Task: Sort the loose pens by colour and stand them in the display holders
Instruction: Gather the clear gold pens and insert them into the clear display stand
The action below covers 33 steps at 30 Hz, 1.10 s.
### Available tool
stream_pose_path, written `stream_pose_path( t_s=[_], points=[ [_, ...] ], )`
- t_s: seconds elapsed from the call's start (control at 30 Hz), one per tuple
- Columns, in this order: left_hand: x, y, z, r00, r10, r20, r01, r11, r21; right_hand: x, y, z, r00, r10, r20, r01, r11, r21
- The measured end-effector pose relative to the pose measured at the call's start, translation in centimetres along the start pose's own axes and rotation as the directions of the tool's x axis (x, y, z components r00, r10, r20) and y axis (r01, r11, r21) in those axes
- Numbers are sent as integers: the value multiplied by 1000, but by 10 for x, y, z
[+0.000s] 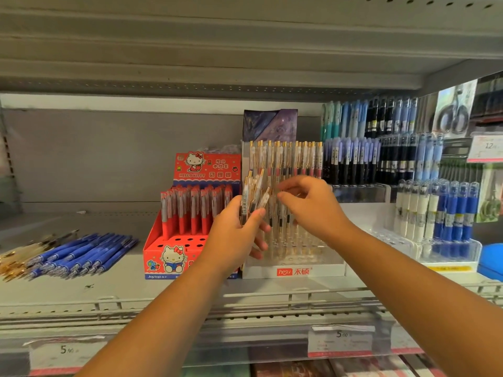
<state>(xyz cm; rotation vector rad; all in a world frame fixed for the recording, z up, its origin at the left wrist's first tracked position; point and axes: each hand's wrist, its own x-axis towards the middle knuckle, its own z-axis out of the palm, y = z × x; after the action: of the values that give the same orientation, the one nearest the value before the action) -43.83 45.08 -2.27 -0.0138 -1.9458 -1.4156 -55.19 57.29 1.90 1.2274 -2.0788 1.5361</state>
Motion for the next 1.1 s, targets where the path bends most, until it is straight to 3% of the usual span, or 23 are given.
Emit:
stream_pose_path(
  t_s=[0.13, 0.43, 0.67, 0.8, 1.1],
  points=[
    [0, 0, 0, 1000, 6, -11, -6, 999, -39, -7, -15, 4, 987, 83, 139, -118, 957, 265],
    [-1, -1, 0, 1000, 13, 17, -13, 1000, -20, -12, -15, 2, 982, 87, 169, -143, 923, 358],
    [0, -1, 1, 998, 9, -68, -17, 993, -113, -14, -5, -4, 979, 143, 145, -195, 861, 470],
    [1, -2, -1, 992, 13, -126, -28, 992, -120, -7, 0, -13, 984, 166, 59, -173, 854, 490],
    [-3, 2, 0, 999, 15, -33, -17, 999, -44, 14, 17, -34, 976, 175, -133, -102, 897, 431]
  ],
)
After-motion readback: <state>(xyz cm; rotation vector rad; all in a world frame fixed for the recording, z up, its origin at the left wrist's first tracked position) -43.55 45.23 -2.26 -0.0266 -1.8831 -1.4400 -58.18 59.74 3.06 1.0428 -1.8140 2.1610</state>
